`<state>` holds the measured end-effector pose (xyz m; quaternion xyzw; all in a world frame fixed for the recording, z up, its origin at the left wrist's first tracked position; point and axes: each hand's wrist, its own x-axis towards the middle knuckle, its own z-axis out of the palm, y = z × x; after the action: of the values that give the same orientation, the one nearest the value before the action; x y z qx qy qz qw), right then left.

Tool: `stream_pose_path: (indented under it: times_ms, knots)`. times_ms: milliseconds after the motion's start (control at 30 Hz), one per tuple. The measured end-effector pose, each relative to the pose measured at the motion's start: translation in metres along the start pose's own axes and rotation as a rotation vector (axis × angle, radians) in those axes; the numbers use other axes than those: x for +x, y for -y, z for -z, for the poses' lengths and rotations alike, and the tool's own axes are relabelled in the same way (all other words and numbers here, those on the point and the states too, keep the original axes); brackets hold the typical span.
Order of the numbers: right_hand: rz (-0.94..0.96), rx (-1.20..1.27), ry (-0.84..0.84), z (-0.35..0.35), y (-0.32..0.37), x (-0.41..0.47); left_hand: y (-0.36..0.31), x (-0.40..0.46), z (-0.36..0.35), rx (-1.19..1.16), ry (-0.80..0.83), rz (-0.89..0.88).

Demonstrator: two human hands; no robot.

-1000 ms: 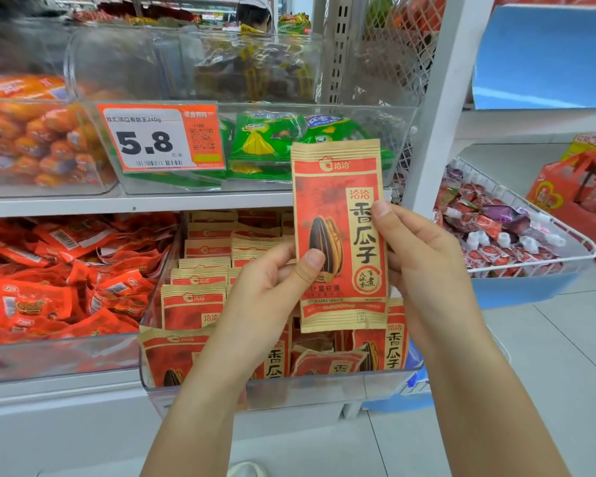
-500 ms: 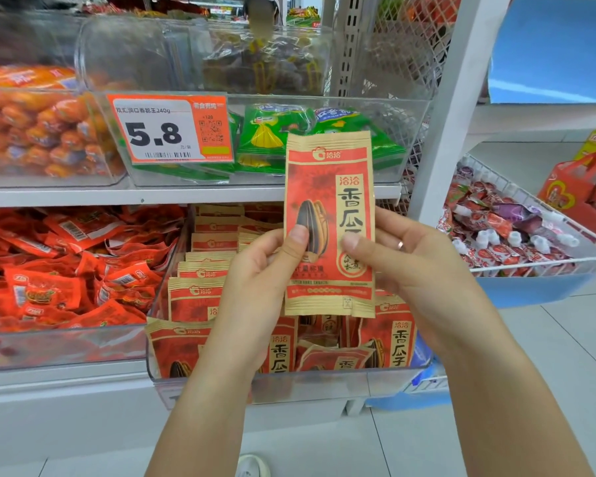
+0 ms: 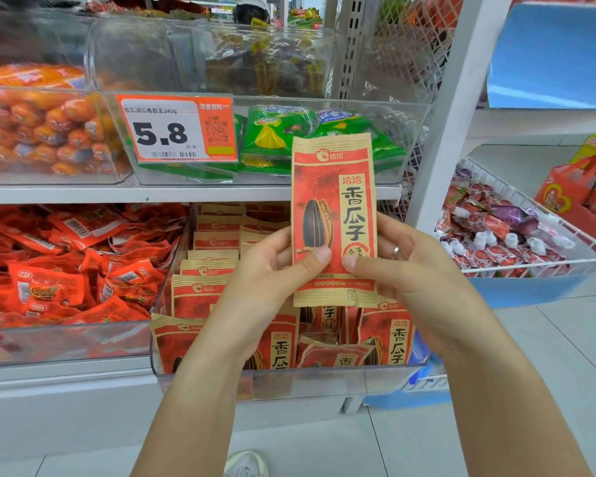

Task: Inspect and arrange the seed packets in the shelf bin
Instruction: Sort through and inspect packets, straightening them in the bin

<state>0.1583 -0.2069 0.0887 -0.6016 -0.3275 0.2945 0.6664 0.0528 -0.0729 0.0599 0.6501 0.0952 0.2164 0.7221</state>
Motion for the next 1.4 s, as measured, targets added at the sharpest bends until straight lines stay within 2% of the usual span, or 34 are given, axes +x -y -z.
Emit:
stream_pose_path:
  times_ms: [167, 400, 533, 700, 967, 1067, 1233, 1400]
  knots:
    - [0.048, -0.047, 0.018, -0.002, 0.007, -0.012, 0.004, -0.004, 0.006, 0.036, 0.058, 0.005]
    - [0.122, 0.073, -0.016, -0.007, -0.019, -0.001, 0.006, 0.000, -0.006, 0.107, -0.186, -0.113]
    - [0.138, 0.110, -0.048, -0.019, -0.035, 0.011, 0.008, 0.006, -0.003, 0.125, -0.239, -0.141]
    - [0.209, 0.031, -0.115, -0.017, -0.036, 0.012, 0.007, 0.005, -0.013, -0.017, -0.176, -0.028]
    - [0.278, 0.014, -0.127, -0.016, -0.034, 0.010, 0.008, 0.002, -0.033, 0.093, -0.163, -0.079]
    - [0.257, 0.027, -0.147, -0.013, -0.035, 0.010, 0.008, 0.001, -0.027, 0.075, -0.131, -0.040]
    - [0.237, 0.080, -0.248, -0.001, -0.036, 0.011, 0.011, -0.005, -0.019, 0.142, 0.014, 0.007]
    - [0.134, 0.123, -0.256, 0.005, -0.038, 0.013, 0.015, -0.010, -0.011, 0.189, 0.050, 0.059]
